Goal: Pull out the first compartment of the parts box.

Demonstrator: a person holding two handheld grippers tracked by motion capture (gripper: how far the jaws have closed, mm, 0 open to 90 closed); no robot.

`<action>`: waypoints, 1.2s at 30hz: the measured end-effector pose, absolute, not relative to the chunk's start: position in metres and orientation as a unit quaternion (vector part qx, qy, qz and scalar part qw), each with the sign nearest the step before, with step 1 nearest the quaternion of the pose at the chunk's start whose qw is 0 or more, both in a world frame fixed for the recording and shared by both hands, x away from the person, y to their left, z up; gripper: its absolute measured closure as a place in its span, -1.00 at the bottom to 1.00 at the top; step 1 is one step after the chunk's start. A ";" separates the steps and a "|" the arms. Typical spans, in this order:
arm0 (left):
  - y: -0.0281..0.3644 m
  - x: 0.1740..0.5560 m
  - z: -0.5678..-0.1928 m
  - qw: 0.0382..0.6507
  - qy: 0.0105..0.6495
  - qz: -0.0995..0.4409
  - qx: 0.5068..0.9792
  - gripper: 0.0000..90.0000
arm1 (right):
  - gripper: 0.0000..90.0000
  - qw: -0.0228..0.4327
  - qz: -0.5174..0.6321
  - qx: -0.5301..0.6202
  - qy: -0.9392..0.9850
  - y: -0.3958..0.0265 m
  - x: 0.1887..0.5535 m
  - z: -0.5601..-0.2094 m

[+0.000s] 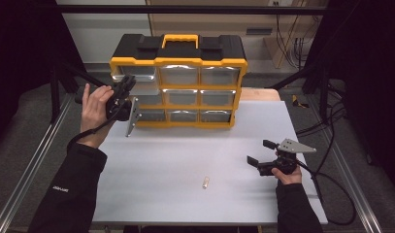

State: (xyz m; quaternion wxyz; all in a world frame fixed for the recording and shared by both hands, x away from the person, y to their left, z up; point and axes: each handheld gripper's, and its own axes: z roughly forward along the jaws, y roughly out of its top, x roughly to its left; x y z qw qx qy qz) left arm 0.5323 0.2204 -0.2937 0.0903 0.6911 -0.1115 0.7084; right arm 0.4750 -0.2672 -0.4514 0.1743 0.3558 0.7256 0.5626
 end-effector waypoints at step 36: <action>0.225 0.515 -0.295 0.095 -0.114 0.709 0.689 0.75 | -0.98 0.174 0.563 0.356 0.725 -0.267 0.475 -0.451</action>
